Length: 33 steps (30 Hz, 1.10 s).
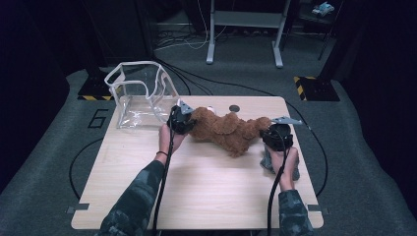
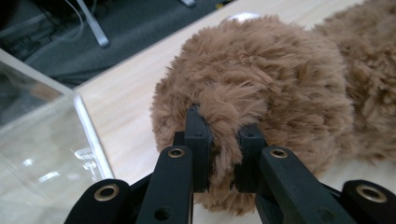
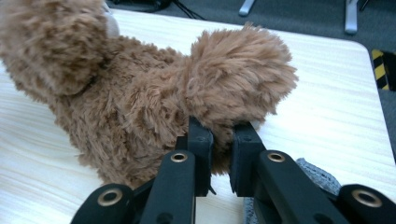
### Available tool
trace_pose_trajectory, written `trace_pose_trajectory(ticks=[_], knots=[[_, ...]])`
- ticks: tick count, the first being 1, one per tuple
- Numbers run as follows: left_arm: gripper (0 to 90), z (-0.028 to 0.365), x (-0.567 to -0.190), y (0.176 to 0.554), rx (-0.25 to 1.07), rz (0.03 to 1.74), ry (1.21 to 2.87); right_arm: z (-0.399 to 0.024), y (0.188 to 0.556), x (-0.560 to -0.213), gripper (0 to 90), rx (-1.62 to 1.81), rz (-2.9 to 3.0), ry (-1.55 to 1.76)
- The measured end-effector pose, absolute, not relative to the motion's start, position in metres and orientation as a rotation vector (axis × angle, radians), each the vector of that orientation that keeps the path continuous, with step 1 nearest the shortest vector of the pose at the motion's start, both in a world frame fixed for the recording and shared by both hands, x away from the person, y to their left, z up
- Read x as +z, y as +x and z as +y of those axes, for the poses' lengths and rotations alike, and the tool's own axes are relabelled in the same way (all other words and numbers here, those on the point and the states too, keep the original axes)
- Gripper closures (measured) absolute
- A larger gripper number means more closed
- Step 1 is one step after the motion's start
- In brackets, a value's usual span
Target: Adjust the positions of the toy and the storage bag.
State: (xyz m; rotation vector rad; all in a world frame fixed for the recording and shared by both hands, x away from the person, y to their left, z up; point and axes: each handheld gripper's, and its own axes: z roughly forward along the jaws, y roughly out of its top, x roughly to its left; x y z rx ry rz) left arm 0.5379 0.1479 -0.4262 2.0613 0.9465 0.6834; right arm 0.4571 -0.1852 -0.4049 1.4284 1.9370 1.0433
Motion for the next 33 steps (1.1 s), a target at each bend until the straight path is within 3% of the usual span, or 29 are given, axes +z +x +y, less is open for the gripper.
trace_pose_trajectory(ticks=[12, 17, 20, 24, 26, 33], knots=[[80.2, 0.150, -0.419, 0.560, 0.705, 0.958, 2.082, -0.161, 0.428, -0.391, 82.2, 1.057, 1.941, 1.347], [77.2, 0.148, -0.436, 0.569, 0.638, 1.027, 2.145, -0.151, 0.426, -0.408, 81.9, 1.020, 2.007, 1.368], [69.7, 0.159, -0.438, 0.566, 0.610, 1.064, 2.116, -0.151, 0.427, -0.418, 81.2, 1.033, 2.019, 1.396], [46.5, 0.171, -0.435, 0.555, 0.580, 1.091, 2.101, -0.153, 0.426, -0.420, 80.3, 1.043, 2.038, 1.411], [39.3, 0.174, -0.435, 0.546, 0.555, 1.073, 2.110, -0.152, 0.425, -0.422, 80.2, 1.049, 2.048, 1.412], [29.3, 0.171, -0.433, 0.514, 0.496, 0.977, 2.113, -0.147, 0.422, -0.430, 80.2, 1.044, 2.080, 1.414]])
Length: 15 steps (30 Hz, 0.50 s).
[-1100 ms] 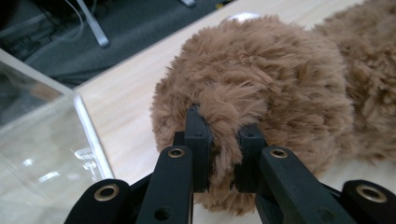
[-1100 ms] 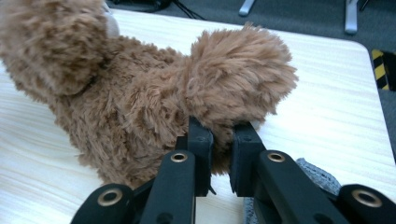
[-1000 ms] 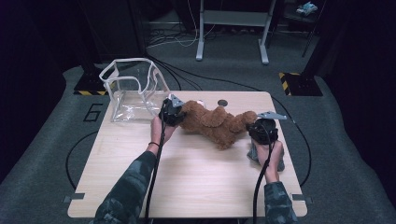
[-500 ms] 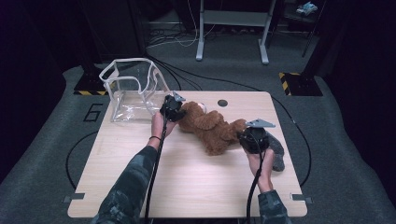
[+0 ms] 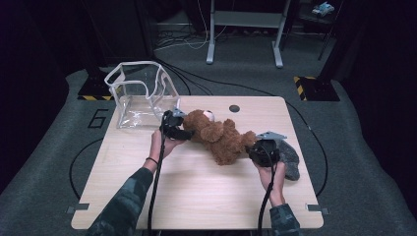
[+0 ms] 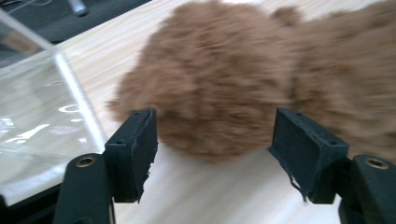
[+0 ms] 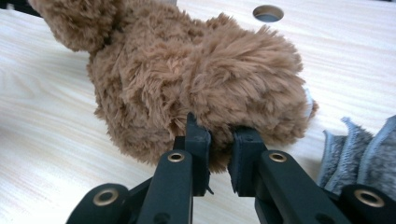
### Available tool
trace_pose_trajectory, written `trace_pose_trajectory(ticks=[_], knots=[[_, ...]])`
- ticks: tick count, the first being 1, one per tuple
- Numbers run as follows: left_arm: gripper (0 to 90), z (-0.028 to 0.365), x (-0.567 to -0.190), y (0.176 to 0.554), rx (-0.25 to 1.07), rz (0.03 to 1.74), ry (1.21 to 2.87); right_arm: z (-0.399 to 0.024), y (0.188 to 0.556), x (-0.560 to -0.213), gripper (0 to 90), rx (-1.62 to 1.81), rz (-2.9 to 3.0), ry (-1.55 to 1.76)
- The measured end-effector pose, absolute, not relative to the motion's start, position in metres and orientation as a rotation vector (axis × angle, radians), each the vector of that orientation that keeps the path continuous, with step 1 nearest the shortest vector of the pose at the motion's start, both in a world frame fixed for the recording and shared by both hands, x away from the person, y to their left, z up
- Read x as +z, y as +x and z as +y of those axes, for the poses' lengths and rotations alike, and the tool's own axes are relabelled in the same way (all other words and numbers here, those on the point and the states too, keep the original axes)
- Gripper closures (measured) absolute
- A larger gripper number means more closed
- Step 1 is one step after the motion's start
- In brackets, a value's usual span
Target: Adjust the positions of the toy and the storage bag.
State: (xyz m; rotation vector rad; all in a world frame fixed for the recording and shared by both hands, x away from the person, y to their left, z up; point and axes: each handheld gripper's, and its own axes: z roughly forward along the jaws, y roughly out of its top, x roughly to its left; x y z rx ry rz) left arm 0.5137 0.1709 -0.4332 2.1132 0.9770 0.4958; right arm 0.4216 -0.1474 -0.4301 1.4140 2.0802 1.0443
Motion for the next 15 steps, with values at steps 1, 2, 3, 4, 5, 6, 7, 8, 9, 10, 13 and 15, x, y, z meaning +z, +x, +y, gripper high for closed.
trace_pose_trajectory(ticks=[1, 2, 3, 4, 5, 6, 7, 8, 9, 10, 13, 15], knots=[[28.7, 0.169, -0.432, 0.508, 0.490, 0.955, 2.123, -0.147, 0.421, -0.431, 80.2, 1.046, 2.084, 1.412], [28.3, 0.166, -0.432, 0.503, 0.484, 0.935, 2.121, -0.147, 0.421, -0.433, 80.2, 1.043, 2.088, 1.416], [27.3, 0.163, -0.430, 0.499, 0.468, 0.927, 2.123, -0.147, 0.420, -0.434, 80.2, 1.042, 2.091, 1.420], [26.4, 0.160, -0.428, 0.496, 0.459, 0.912, 2.120, -0.147, 0.420, -0.435, 80.2, 1.046, 2.098, 1.411], [26.3, 0.156, -0.426, 0.492, 0.462, 0.891, 2.117, -0.146, 0.419, -0.436, 80.1, 1.041, 2.101, 1.420], [26.1, 0.152, -0.423, 0.489, 0.469, 0.882, 2.112, -0.146, 0.419, -0.437, 80.2, 1.044, 2.106, 1.415], [26.1, 0.148, -0.421, 0.487, 0.465, 0.869, 2.117, -0.145, 0.418, -0.438, 80.2, 1.046, 2.103, 1.420], [26.1, 0.143, -0.418, 0.484, 0.450, 0.848, 2.126, -0.145, 0.418, -0.438, 80.1, 1.042, 2.105, 1.421], [26.0, 0.135, -0.415, 0.480, 0.467, 0.831, 2.125, -0.145, 0.418, -0.439, 80.2, 1.041, 2.113, 1.420], [26.0, 0.131, -0.413, 0.477, 0.460, 0.816, 2.130, -0.144, 0.417, -0.439, 80.2, 1.039, 2.116, 1.416], [26.0, 0.117, -0.408, 0.474, 0.486, 0.782, 2.126, -0.143, 0.417, -0.441, 80.2, 1.029, 2.132, 1.415], [26.3, 0.111, -0.407, 0.473, 0.496, 0.767, 2.119, -0.142, 0.417, -0.442, 80.1, 1.025, 2.141, 1.412]])
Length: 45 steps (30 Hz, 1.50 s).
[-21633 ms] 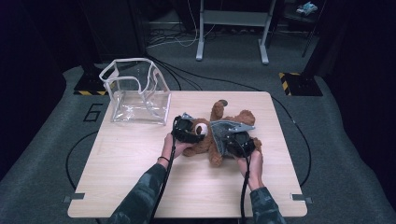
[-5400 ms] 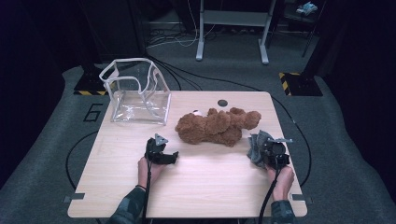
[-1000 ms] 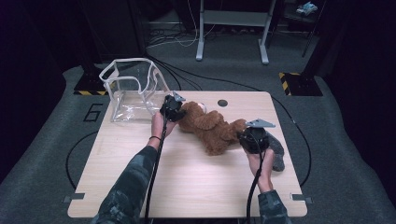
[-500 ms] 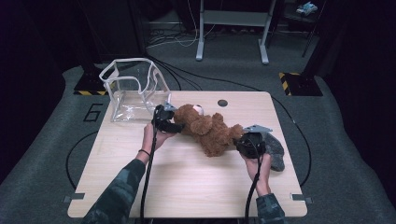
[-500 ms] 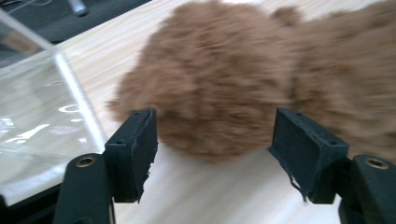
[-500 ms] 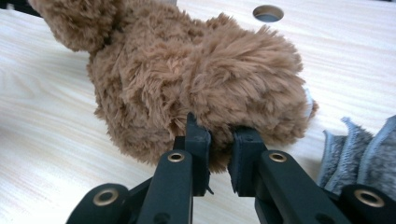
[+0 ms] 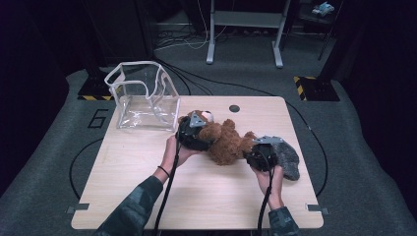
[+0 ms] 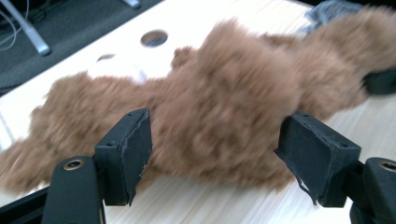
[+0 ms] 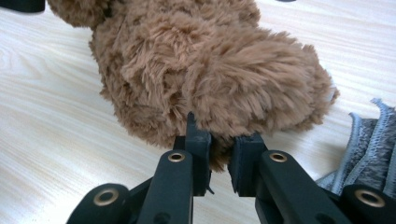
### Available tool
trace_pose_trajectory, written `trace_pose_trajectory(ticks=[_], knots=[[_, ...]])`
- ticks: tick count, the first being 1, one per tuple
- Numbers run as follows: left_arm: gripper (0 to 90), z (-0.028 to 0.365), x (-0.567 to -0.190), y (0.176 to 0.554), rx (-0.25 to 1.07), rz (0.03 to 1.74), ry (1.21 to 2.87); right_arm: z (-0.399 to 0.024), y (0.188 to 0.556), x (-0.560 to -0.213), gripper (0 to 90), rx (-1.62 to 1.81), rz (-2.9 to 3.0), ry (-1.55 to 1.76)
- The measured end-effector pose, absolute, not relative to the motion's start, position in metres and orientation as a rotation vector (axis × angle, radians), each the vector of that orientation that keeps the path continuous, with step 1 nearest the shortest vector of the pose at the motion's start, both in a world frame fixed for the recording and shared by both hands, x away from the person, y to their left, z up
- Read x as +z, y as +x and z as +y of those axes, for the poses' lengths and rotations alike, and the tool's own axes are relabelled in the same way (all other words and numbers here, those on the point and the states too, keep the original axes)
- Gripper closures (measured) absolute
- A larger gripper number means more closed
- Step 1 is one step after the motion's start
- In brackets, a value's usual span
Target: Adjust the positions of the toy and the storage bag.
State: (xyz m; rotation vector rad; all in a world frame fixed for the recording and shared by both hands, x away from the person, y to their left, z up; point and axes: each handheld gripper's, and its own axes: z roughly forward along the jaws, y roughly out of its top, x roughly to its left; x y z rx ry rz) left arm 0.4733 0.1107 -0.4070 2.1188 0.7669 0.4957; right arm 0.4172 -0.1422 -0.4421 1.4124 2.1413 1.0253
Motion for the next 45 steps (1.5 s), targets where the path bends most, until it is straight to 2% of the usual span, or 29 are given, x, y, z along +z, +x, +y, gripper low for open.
trace_pose_trajectory(ticks=[2, 5, 7, 11, 13, 15, 18, 20, 24, 34, 45], knots=[[30.9, 0.106, -0.408, 0.473, 0.492, 0.751, 2.117, -0.142, 0.416, -0.442, 80.0, 1.029, 2.142, 1.421], [55.2, 0.105, -0.414, 0.475, 0.475, 0.741, 2.117, -0.142, 0.417, -0.443, 79.5, 1.028, 2.147, 1.419], [66.0, 0.108, -0.418, 0.476, 0.472, 0.736, 2.119, -0.144, 0.416, -0.443, 78.3, 1.025, 2.156, 1.418], [75.5, 0.117, -0.427, 0.477, 0.462, 0.746, 2.114, -0.149, 0.417, -0.442, 70.8, 1.037, 2.169, 1.425], [77.1, 0.122, -0.431, 0.477, 0.449, 0.758, 2.110, -0.153, 0.417, -0.440, 66.9, 1.057, 2.156, 1.432], [77.9, 0.127, -0.434, 0.476, 0.450, 0.764, 2.114, -0.157, 0.416, -0.437, 59.4, 1.075, 2.154, 1.448], [78.4, 0.135, -0.440, 0.475, 0.435, 0.773, 2.111, -0.163, 0.416, -0.432, 43.7, 1.107, 2.152, 1.460], [78.5, 0.141, -0.443, 0.473, 0.434, 0.781, 2.112, -0.166, 0.415, -0.429, 36.9, 1.117, 2.153, 1.448], [78.6, 0.149, -0.451, 0.470, 0.416, 0.800, 2.100, -0.171, 0.411, -0.423, 27.5, 1.174, 2.127, 1.441], [78.7, 0.166, -0.466, 0.466, 0.391, 0.819, 2.119, -0.186, 0.425, -0.420, 22.4, 1.107, 2.085, 1.506], [78.1, 0.172, -0.471, 0.462, 0.392, 0.835, 2.099, -0.164, 0.485, -0.453, 19.0, 0.961, 2.244, 1.602]])
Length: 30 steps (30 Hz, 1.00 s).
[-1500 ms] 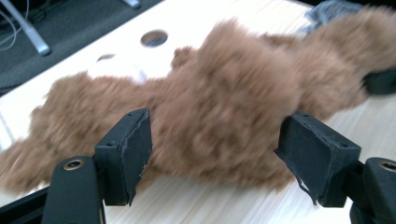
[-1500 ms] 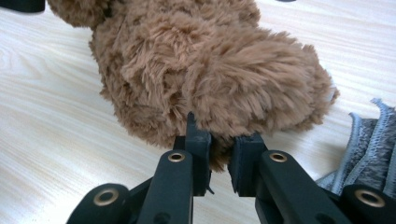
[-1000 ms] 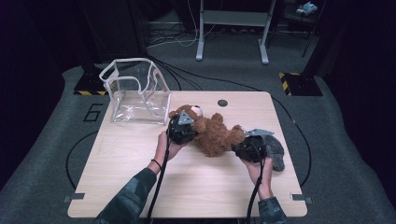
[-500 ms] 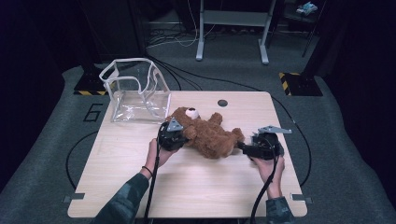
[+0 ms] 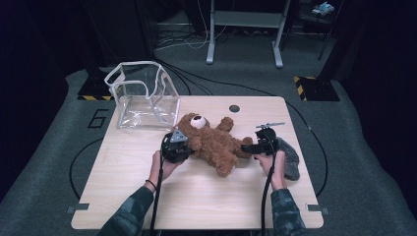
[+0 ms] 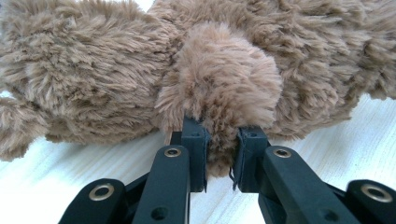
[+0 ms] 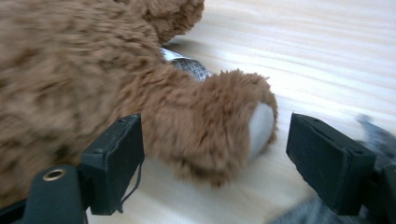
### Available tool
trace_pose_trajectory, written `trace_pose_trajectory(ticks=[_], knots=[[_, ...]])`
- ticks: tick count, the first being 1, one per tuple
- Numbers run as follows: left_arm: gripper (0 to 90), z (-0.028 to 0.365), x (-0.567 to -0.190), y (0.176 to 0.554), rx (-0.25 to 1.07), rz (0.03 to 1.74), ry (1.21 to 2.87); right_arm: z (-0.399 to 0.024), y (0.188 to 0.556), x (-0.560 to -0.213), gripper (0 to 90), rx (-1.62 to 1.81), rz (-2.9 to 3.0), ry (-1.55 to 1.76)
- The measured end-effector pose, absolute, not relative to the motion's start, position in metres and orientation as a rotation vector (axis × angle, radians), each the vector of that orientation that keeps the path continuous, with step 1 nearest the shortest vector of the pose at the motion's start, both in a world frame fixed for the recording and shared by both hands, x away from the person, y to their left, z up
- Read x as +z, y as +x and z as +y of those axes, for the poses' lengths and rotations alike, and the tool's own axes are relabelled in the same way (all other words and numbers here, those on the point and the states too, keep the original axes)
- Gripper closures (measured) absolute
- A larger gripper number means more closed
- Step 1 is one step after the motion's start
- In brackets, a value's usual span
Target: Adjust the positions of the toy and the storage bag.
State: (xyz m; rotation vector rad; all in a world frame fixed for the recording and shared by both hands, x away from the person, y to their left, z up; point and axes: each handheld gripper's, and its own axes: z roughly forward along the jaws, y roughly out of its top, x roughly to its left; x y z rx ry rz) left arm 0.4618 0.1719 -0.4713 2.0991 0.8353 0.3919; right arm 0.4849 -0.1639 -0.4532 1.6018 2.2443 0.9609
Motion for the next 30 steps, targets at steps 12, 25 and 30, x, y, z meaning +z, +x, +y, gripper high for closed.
trace_pose_trajectory(ticks=[12, 25, 30], knots=[[78.4, 0.171, -0.473, 0.461, 0.385, 0.837, 2.086, -0.162, 0.503, -0.477, 58.1, 0.987, 2.359, 1.620], [80.4, 0.178, -0.456, 0.462, 0.468, 0.813, 2.026, -0.163, 0.491, -0.468, 80.1, 1.021, 2.252, 1.541], [81.4, 0.182, -0.443, 0.467, 0.512, 0.797, 2.015, -0.165, 0.480, -0.453, 80.5, 1.037, 2.160, 1.485]])
